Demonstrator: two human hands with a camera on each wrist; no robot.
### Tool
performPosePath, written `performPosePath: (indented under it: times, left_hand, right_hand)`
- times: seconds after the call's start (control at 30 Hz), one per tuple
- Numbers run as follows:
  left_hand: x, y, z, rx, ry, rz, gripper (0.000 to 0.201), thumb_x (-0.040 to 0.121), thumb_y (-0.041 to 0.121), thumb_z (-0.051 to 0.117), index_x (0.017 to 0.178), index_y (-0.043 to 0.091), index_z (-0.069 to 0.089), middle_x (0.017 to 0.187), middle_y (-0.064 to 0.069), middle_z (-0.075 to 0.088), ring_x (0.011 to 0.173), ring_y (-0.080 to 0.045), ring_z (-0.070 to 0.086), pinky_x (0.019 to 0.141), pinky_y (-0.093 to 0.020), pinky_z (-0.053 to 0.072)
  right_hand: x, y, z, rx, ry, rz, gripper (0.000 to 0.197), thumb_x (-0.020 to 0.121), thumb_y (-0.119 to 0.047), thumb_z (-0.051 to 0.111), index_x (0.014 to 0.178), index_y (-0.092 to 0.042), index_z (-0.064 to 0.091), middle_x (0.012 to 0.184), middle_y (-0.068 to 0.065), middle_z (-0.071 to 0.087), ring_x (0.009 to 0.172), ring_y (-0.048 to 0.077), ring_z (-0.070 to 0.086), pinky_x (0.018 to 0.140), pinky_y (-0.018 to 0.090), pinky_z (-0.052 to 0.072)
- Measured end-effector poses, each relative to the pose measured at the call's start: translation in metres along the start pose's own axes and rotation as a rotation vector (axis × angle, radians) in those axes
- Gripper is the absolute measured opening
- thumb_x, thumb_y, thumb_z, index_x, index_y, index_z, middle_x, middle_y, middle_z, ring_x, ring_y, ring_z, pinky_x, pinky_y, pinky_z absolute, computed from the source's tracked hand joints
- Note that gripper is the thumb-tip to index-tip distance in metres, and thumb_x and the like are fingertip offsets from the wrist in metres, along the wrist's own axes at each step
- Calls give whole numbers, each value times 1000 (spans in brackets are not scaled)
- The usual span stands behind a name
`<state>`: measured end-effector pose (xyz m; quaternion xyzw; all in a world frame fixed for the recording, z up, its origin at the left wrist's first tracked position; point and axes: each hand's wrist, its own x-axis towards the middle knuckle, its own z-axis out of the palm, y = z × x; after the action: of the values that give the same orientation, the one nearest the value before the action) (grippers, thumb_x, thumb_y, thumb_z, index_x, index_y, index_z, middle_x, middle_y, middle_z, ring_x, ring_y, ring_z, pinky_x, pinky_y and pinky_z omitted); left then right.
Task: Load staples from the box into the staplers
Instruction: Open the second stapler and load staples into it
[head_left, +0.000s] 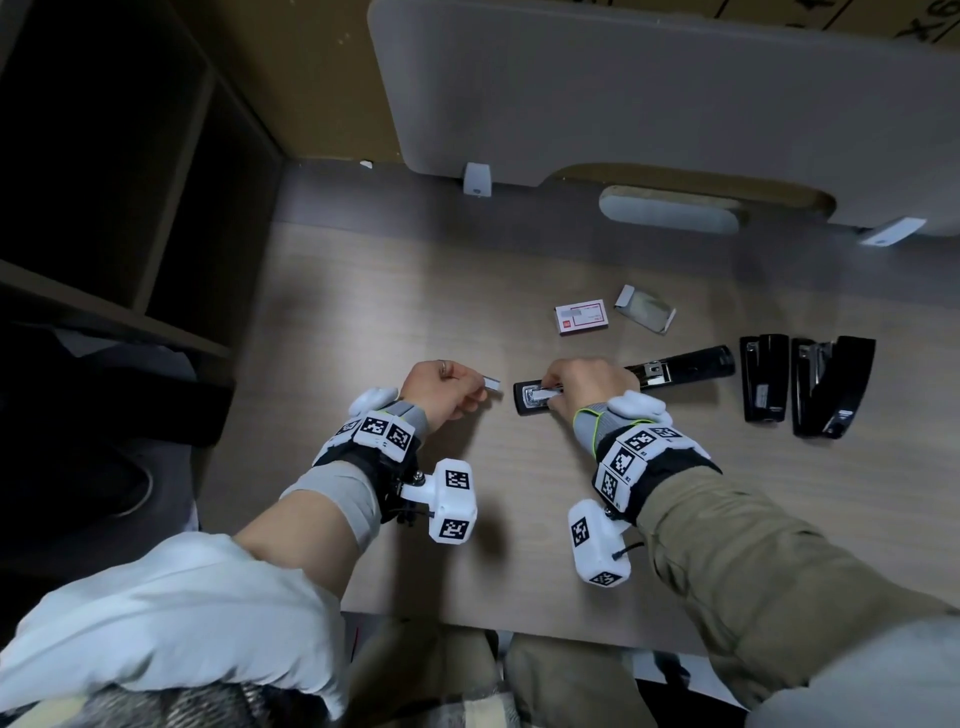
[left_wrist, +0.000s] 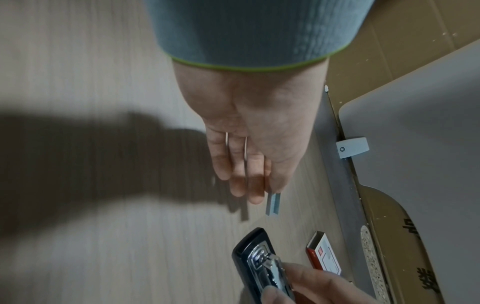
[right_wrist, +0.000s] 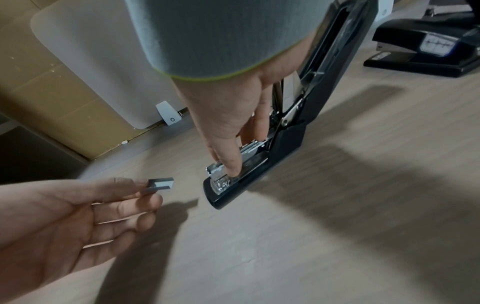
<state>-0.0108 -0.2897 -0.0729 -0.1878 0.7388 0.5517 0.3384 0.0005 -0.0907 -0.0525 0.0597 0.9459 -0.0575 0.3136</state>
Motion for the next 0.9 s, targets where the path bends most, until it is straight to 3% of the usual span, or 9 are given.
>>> performPosePath:
  times: [0.23,0.4,0.5,0.57,0.7,0.8,0.9]
  left_hand:
    - [-2,10,5,-5,-22,25,9,92,11,62,84,13,67,79,-4,73,61,-11,62,62,-24,49]
    - [-4,25,21,50,-139,41,7,90,15,64,86,11,68,76,-4,71,52,-4,58,60,-22,46]
    - [-6,37,32,72,-223,50,8,89,17,64,82,13,66,71,-2,69,55,-6,58,58,-20,43]
    - [-6,41,36,76,-240,52,8,90,19,64,88,12,67,74,0,71,63,-10,61,60,-22,44]
    - [-5,43,43,52,-206,93,18,88,21,70,103,10,65,84,-4,71,68,-13,62,59,-22,45]
    - [-5,46,47,77,-202,143,16,88,19,72,99,11,65,85,-6,72,67,-13,63,58,-20,47]
    - [-3,47,49,65,-194,143,10,87,13,73,91,7,66,81,-11,72,58,-12,63,51,-17,49]
  right_hand:
    - [-10,5,3,168,126,-45,42,81,-41,69,122,-38,58,114,-12,68,114,17,57,83,30,48]
    - [-18,6,-14,342,97,-142,43,73,-46,76,114,-41,60,100,-20,67,96,5,64,76,23,47]
    - [-15,9,-17,428,99,-98,35,67,-49,81,97,-37,68,83,-17,66,85,6,64,78,26,52]
    - [-13,13,-14,481,99,-76,25,69,-44,80,91,-36,69,81,-16,68,84,9,67,81,31,55]
    - [-15,21,-12,422,63,-96,19,88,-39,63,104,-35,71,97,-6,74,96,20,67,87,34,52]
    - [-16,25,-14,418,59,-89,20,91,-40,59,108,-33,69,100,-3,73,98,24,65,86,33,51]
    - [-18,25,-12,486,76,-56,19,88,-42,63,104,-33,60,92,-3,73,90,23,67,83,34,52]
